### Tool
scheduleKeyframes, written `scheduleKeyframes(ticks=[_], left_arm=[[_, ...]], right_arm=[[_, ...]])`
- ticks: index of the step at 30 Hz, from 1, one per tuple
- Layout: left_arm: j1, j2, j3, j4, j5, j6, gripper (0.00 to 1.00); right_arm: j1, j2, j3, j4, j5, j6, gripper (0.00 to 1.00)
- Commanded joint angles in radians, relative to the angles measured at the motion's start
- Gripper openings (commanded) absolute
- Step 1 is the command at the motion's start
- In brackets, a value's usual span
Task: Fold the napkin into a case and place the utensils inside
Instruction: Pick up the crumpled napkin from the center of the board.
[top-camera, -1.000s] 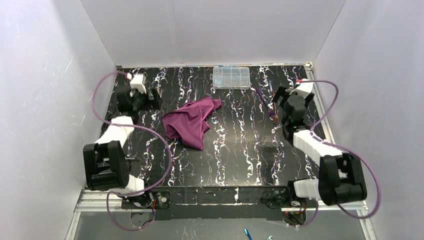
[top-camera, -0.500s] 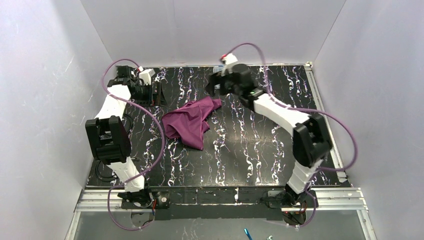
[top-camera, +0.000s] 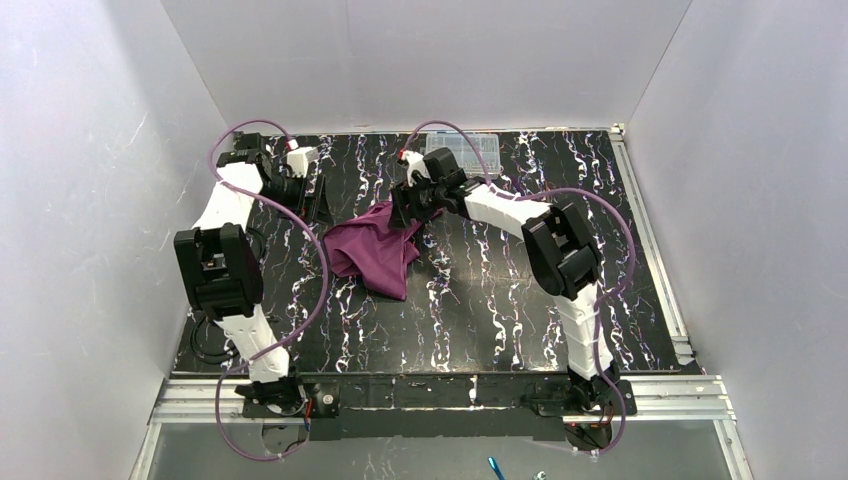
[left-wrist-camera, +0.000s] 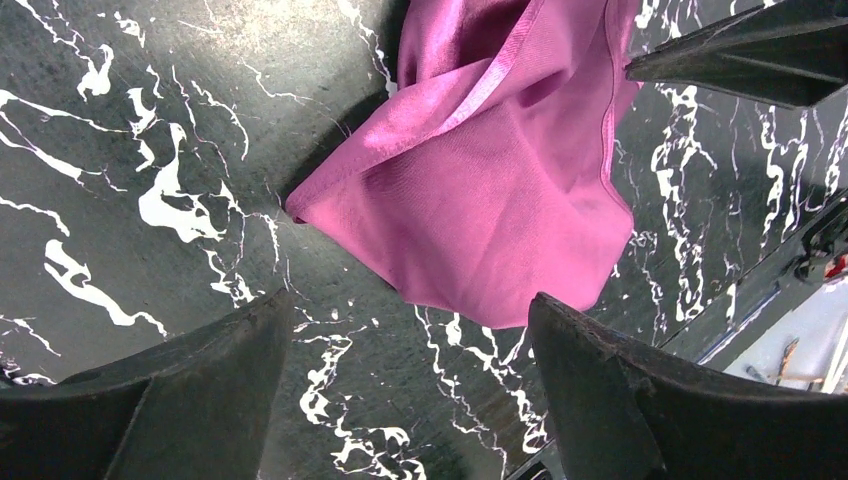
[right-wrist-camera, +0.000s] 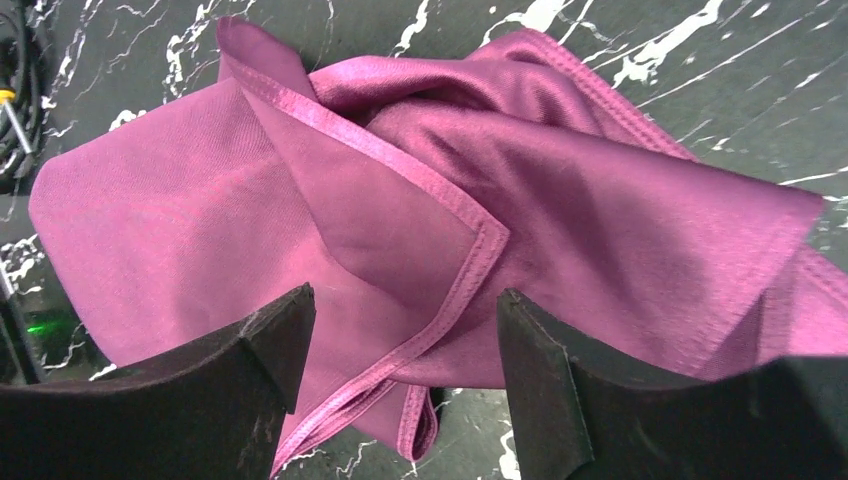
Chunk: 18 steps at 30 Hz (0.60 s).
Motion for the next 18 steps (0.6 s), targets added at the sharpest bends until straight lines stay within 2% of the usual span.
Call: scheduleKeyframes(ticks=[1,7,10,14,18], left_arm=[[0.002,0.025,0.045,-0.093,0.025,0.092,0.84],[0.002,0.035,0.041,-0.095,0.028,0.098,0.82],[0.002,0.034,0.037,-0.095,0.023,0.109,0.81],[0.002,0.036,0.032,-0.098,0.013,0.127,0.81],[0.002,0.034,0.022,-0.101,0.005,0.144,0.8]], right_arm=[[0.002,0.02,0.061,0.028,-0.086,0.006,0.72],[0.003,0.057,0.06,0.062,-0.108,0.023,0.65],[0.001,0.07,0.06,0.071,-0.109,0.023,0.66],[-0.009,0.072,0.065,0.057,-0.084,0.011,0.72],[-0.028,0.071,0.058,0.072,-0.077,0.023,0.73]])
